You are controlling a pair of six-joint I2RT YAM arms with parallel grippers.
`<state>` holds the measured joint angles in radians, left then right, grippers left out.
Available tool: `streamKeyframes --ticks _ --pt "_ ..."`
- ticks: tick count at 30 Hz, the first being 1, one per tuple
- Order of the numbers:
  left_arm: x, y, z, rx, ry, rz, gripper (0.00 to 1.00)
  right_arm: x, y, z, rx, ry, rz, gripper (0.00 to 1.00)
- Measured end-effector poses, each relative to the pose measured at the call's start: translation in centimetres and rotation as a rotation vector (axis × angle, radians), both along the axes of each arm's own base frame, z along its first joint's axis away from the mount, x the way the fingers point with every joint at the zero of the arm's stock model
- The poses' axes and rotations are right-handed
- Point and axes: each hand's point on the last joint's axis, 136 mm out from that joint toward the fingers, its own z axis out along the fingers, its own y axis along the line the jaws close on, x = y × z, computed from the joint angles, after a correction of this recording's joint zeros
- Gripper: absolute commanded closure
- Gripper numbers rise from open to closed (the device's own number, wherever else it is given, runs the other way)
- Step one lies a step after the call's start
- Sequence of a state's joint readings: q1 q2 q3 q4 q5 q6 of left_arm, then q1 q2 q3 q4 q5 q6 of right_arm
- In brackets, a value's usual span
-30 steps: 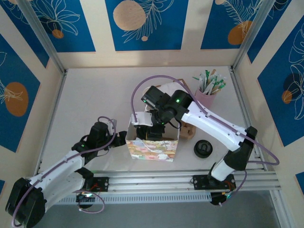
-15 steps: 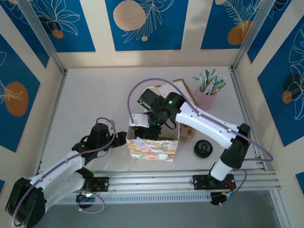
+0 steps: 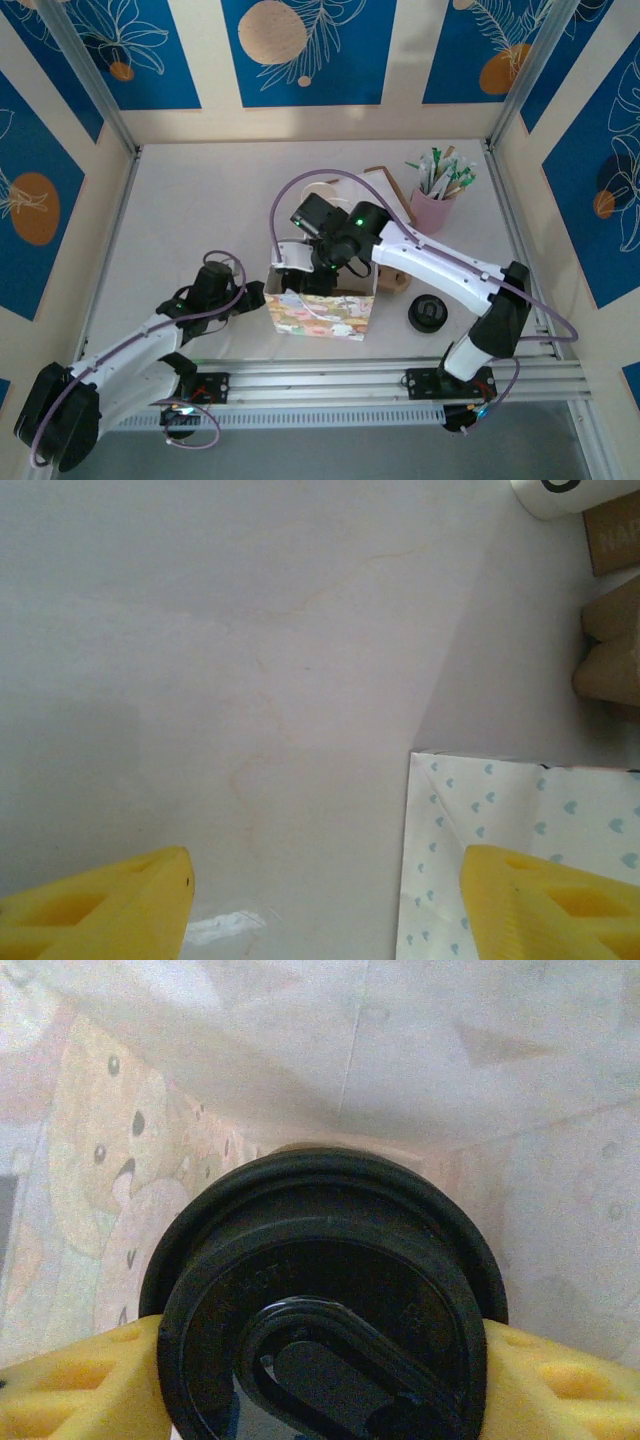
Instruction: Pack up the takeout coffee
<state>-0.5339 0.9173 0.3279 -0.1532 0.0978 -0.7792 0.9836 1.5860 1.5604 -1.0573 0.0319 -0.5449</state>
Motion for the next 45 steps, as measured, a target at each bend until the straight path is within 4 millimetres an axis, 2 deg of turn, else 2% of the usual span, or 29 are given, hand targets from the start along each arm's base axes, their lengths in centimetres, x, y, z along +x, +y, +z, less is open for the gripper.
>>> streamKeyframes --ticks 8,14,21,26,37,45 --pt "0.4 0.7 -0.4 0.037 -0.006 0.033 0.29 -0.7 -1.7 0.5 0.013 -0.031 -0.018 0.44" --pt "0.4 1.0 -1.2 0.064 0.017 0.042 0.35 -0.6 -1.9 -0.4 -0.011 -0.030 -0.026 0.44" --pt "0.4 1.4 -2.9 0.107 0.059 0.057 0.41 -0.3 -1.0 -2.3 -0.054 -0.002 -0.018 0.43" --pt "0.7 1.3 -3.2 0.108 0.062 0.058 0.42 0.0 -0.3 -2.9 -0.072 0.004 -0.011 0.44" --pt "0.8 1.2 -3.4 0.085 0.052 0.076 0.42 0.2 1.5 -2.0 -0.003 0.016 -0.019 0.44" --pt "1.0 1.2 -3.8 0.099 0.052 0.095 0.42 0.1 2.7 -2.6 0.018 0.047 -0.031 0.45"
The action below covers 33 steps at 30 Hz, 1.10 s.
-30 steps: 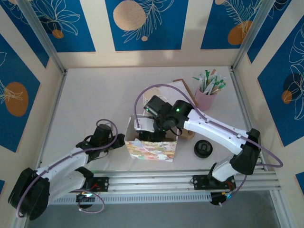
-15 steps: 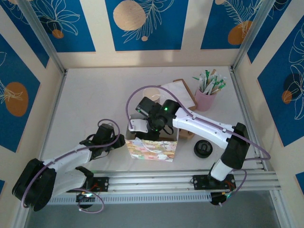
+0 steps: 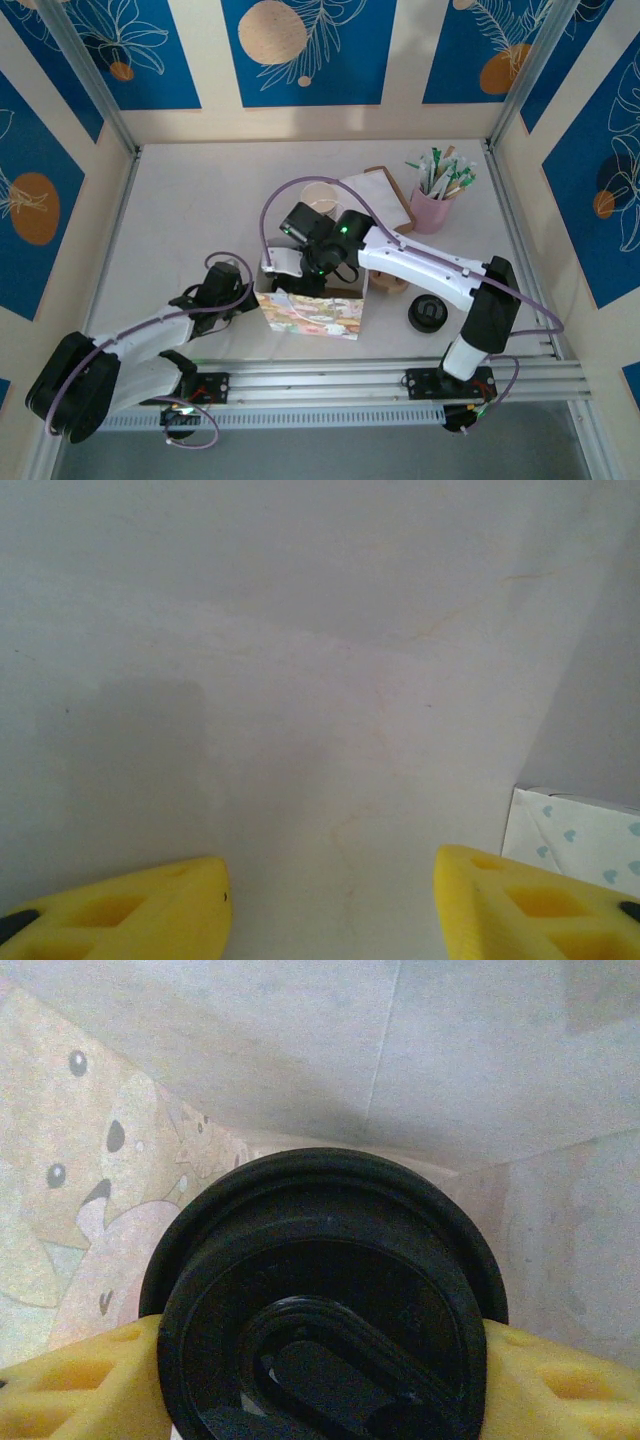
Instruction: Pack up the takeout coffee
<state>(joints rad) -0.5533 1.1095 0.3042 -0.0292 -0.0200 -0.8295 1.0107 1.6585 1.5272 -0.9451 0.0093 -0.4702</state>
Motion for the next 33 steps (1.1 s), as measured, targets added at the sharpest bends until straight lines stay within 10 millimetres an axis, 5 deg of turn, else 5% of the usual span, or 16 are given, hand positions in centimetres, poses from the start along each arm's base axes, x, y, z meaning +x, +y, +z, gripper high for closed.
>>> streamKeyframes --ticks 14,33 --pt "0.0 -0.1 0.0 0.029 -0.016 0.003 0.41 -0.1 0.5 -1.9 -0.017 0.029 -0.007 0.45" --pt "0.0 -0.2 0.0 0.030 -0.020 0.000 0.41 0.1 0.4 -1.8 -0.016 0.009 -0.013 0.45"
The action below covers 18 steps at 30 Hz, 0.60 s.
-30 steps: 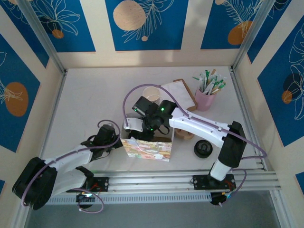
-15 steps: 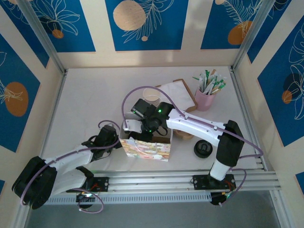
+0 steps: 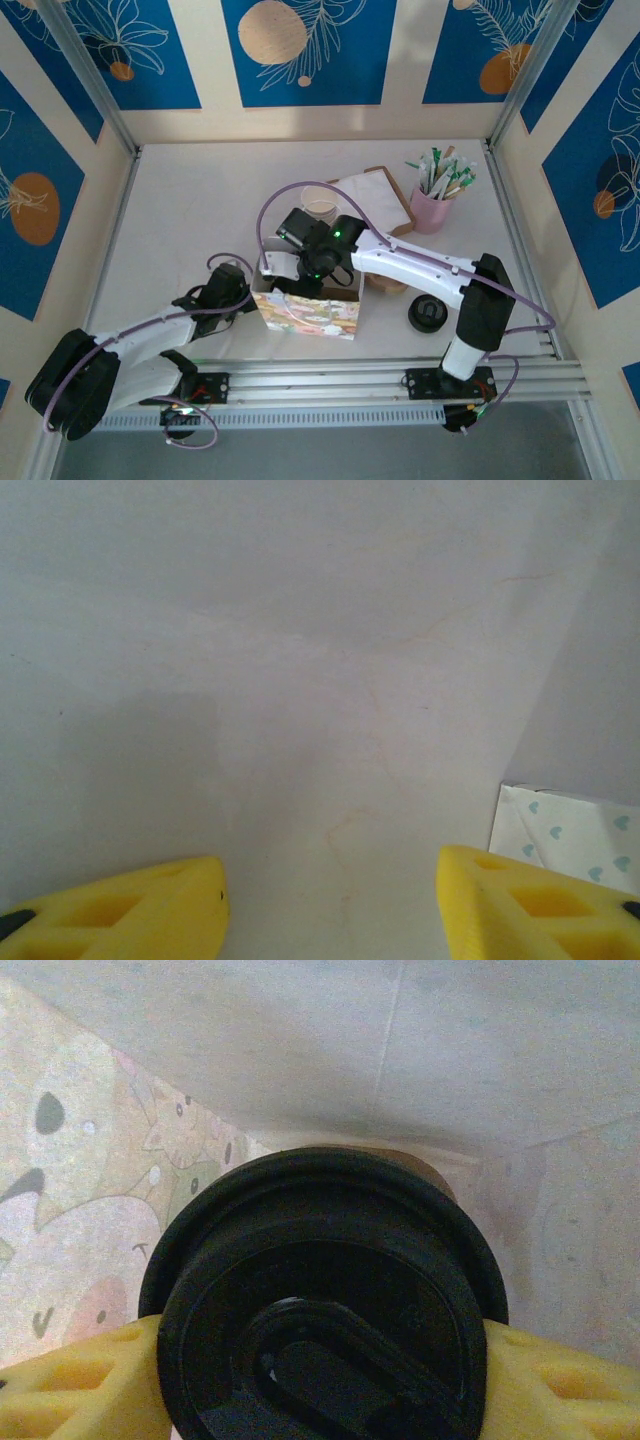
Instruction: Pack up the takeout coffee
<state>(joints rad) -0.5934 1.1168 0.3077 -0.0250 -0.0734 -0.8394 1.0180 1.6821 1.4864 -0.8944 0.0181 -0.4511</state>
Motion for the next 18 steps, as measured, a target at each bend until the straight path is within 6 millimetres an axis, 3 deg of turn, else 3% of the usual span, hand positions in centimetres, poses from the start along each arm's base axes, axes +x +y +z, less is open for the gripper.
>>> streamKeyframes --ticks 14,18 --pt "0.1 -0.1 0.0 0.005 0.003 -0.001 0.40 0.6 0.8 2.3 0.064 -0.091 -0.003 0.44" --pt "0.1 -0.1 0.0 0.006 0.004 -0.002 0.40 0.6 0.6 1.7 0.055 -0.091 -0.005 0.44"
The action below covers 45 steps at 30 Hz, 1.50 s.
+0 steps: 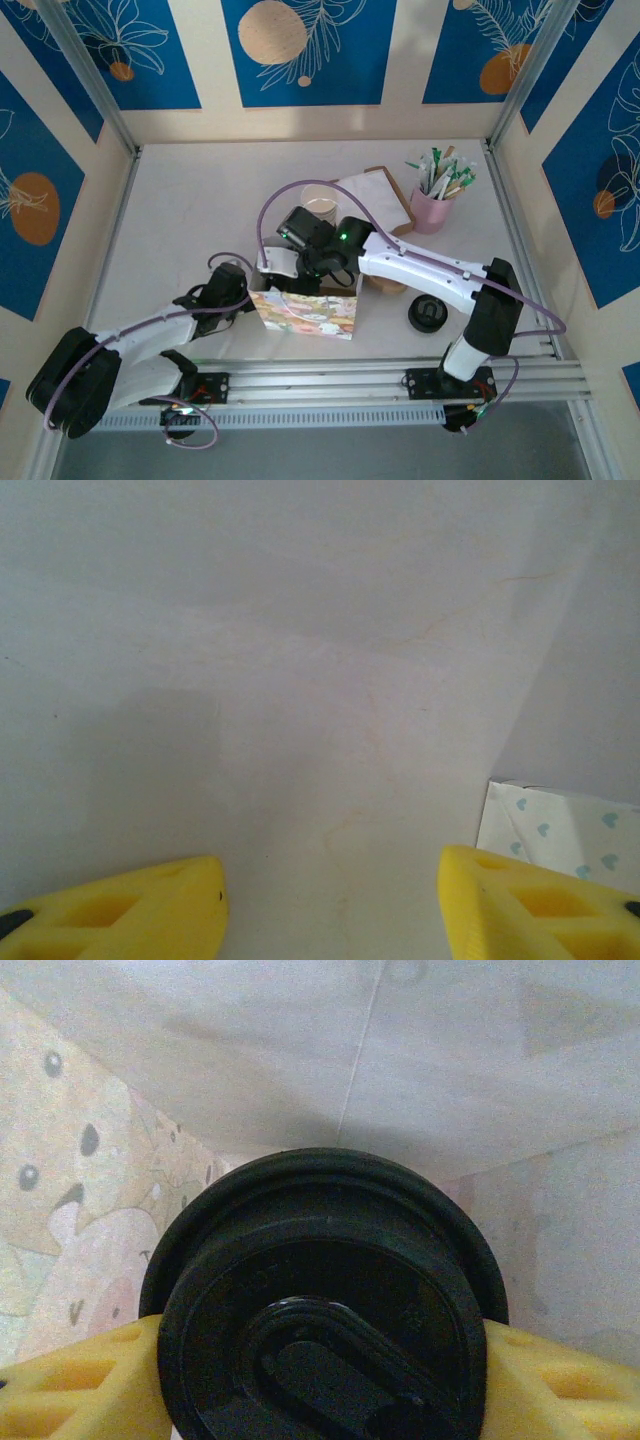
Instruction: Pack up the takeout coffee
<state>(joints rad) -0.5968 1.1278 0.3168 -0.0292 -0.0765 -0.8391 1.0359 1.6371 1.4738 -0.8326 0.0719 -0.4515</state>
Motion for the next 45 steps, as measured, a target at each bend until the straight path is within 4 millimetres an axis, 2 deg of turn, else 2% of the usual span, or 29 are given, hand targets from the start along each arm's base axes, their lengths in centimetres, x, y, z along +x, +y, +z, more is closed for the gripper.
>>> streamKeyframes --ticks 8,17,31,45 --pt "0.0 0.0 0.0 0.001 -0.001 -0.001 0.40 -0.2 -0.7 -2.6 -0.074 0.030 -0.005 0.44" --pt "0.0 0.0 0.0 0.002 -0.002 0.000 0.40 -0.2 -1.0 -2.8 -0.088 0.028 -0.005 0.44" --pt "0.0 0.0 0.0 0.005 -0.001 -0.001 0.40 -0.2 -1.9 -4.1 -0.186 0.039 -0.006 0.45" --pt "0.0 0.0 0.1 0.006 0.001 -0.002 0.40 -0.2 -1.9 -3.7 -0.210 0.024 -0.004 0.44"
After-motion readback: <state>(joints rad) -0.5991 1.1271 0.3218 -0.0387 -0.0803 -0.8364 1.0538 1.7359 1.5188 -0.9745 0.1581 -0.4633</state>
